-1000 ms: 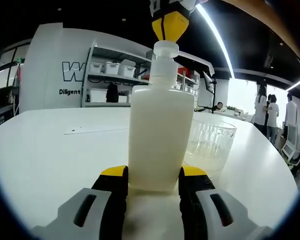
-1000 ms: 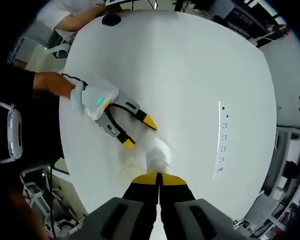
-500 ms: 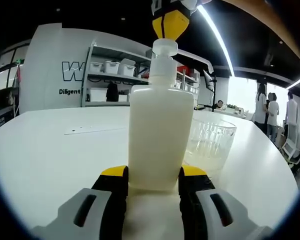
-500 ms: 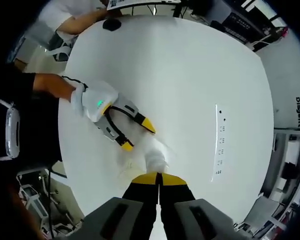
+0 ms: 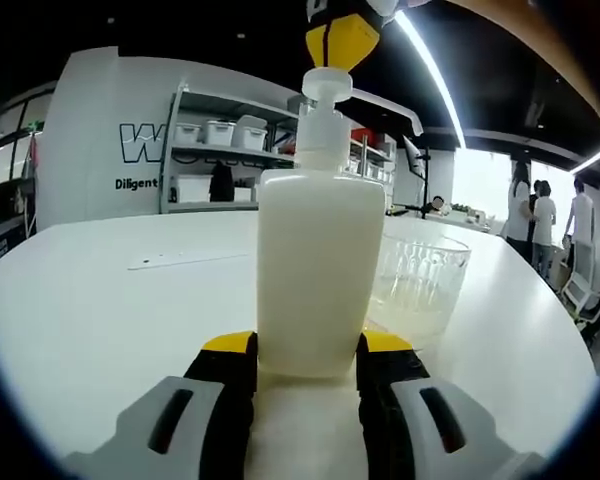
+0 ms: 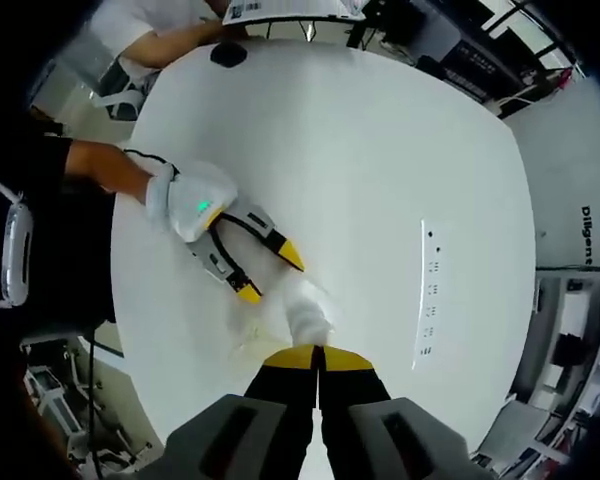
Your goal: Hold the bottle steady, press the pump all the way down and release, and repeat the specified number of times to dispense into the cup
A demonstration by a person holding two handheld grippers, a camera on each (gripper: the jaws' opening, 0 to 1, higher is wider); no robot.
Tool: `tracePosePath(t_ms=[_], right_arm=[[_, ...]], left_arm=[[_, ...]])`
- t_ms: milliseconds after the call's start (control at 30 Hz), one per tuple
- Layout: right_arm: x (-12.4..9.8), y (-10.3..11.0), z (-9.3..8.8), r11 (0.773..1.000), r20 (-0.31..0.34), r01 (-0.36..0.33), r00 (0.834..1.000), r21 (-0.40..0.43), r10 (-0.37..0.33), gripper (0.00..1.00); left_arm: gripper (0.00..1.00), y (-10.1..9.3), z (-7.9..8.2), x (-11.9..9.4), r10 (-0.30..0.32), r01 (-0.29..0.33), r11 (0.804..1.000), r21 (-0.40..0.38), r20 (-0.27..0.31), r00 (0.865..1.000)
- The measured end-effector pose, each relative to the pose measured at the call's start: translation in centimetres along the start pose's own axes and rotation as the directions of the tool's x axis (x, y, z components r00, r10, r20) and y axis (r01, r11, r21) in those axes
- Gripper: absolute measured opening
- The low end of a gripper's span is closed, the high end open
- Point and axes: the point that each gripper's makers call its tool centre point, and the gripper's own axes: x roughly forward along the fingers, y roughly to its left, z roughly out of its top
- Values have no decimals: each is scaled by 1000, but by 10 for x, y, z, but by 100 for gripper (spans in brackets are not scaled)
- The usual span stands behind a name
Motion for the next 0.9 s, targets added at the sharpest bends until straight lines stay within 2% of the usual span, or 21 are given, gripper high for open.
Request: tracePosePath(t_ms=[167,367,600,767,867,900], right_arm=[[-3,1,0,999,14,10,1000,-33,-9,0],[-3,0,-1,1000,60,14,998,-20,-13,0],[-4,1,0,999,102,14,995,-42,-10,0],[-5,-1,0,999,140,22,990,-37,-16,0],[-7,0,4,999,187,24,982,-29,-18,1],[-10,0,6,1000,225,21,974,-17,-17,1]], left_arm=[[38,0,-1,0,-2,2,1000,3,-1,1000],[38,-1,-2,1,-6,6,1000,5,-3,1000],[38,1,-3,0,-8,8,1000,4,-33,999],[44,9,1,-2,-3,3,1000,0,-36,999],[48,7,8,-3,-28,28,1000,-3,-17,999],[51,6,8,-3,-40,40,999,-6,-18,999]])
